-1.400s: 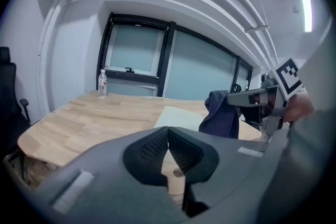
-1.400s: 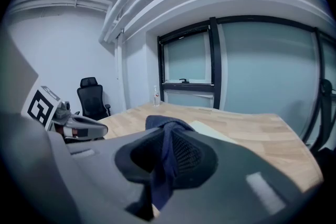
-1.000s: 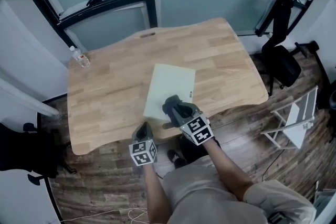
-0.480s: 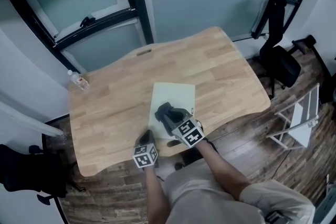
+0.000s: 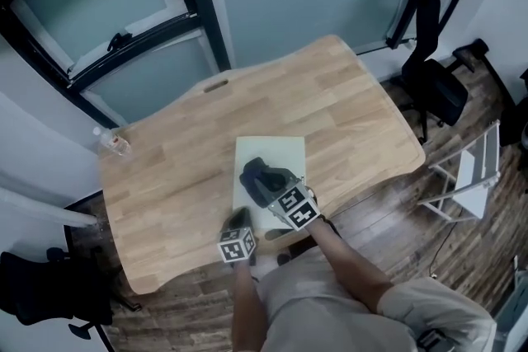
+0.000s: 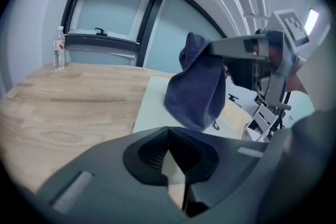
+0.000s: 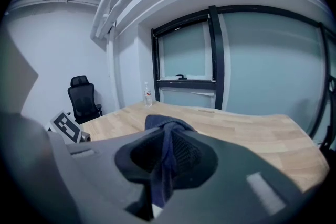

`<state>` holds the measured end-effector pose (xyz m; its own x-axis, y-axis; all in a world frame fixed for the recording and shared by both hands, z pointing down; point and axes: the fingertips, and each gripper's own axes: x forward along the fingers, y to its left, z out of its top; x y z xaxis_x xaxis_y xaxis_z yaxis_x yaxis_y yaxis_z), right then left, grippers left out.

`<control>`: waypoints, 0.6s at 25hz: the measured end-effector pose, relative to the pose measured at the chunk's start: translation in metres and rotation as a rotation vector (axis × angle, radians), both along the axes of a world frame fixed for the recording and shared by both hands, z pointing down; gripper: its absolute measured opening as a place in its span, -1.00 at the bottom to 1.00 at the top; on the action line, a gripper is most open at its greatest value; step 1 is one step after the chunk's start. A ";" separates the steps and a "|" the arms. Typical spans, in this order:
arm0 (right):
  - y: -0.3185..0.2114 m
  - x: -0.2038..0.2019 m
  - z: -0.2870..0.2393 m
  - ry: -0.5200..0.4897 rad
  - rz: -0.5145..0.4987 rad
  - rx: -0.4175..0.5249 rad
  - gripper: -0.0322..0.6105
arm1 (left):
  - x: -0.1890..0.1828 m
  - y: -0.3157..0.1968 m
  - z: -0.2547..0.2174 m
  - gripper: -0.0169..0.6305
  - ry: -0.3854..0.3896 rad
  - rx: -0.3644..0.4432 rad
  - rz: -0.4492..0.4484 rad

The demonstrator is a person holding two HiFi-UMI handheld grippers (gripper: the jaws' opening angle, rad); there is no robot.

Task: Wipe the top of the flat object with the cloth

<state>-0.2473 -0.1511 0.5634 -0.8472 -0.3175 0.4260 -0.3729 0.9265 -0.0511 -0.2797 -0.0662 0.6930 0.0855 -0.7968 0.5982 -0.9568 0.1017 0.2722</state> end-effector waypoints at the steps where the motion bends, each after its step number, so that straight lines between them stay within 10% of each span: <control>1: -0.002 0.001 0.003 0.002 0.001 -0.005 -0.76 | 0.000 0.000 0.004 -0.92 -0.008 -0.011 -0.003; 11: -0.032 -0.027 -0.010 -0.091 0.008 0.086 -0.76 | -0.004 -0.002 0.011 -0.92 0.026 -0.060 -0.009; 15: -0.019 -0.057 0.076 0.172 -0.109 0.093 -0.76 | -0.003 -0.001 0.015 -0.92 0.038 -0.079 -0.016</control>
<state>-0.3046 -0.1699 0.6393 -0.7959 -0.2728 0.5405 -0.2661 0.9595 0.0924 -0.2827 -0.0667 0.7077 0.0976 -0.7486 0.6558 -0.9440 0.1391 0.2993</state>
